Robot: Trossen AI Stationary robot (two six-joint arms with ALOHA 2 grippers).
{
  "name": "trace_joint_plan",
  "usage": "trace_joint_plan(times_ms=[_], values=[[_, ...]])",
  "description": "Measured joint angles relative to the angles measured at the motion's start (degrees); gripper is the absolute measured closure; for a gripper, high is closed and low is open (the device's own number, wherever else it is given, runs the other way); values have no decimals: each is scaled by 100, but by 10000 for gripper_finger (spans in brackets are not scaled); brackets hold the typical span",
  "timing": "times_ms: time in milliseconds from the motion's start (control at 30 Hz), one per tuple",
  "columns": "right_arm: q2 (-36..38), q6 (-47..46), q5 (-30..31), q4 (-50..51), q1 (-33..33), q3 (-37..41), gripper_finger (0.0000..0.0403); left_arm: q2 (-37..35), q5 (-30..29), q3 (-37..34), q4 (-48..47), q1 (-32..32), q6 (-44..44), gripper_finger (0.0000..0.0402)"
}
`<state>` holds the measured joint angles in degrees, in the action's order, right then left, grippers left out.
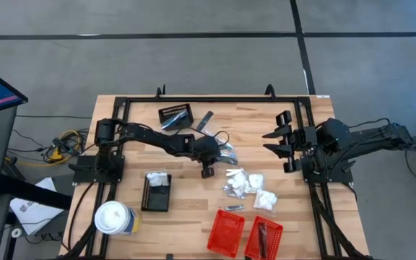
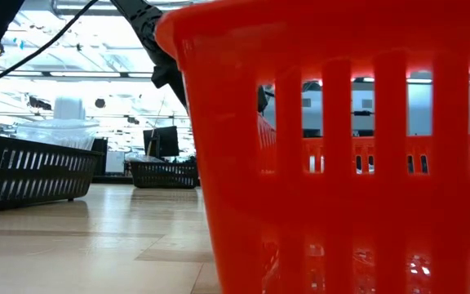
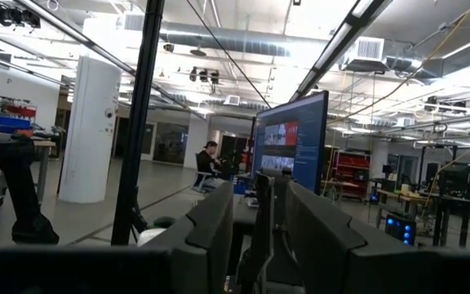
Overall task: Pick & Place Travel size toiletries
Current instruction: Put the nail cutter into the left red bin
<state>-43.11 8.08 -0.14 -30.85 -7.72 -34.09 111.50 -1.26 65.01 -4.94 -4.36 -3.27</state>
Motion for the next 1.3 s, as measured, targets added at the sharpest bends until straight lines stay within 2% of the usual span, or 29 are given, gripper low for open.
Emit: trace_joint_plan(times_ms=[333,667,833,900,1300], values=[[0,-2,0,0,1,0,294,-2,-18,-28,-51,-350,-2,401],[0,0,-1,9,0,0,294,-2,149,-35,-154,-38,-54,401],[0,-2,-1,9,-1,0,294,-2,-421,-35,-154,-7,-63,401],[0,-4,-2,9,0,0,294,-2,-484,-35,-153,-31,-95,401],[0,-7,0,21,-3,0,294,474,-130,-4,-96,82,-518,401]])
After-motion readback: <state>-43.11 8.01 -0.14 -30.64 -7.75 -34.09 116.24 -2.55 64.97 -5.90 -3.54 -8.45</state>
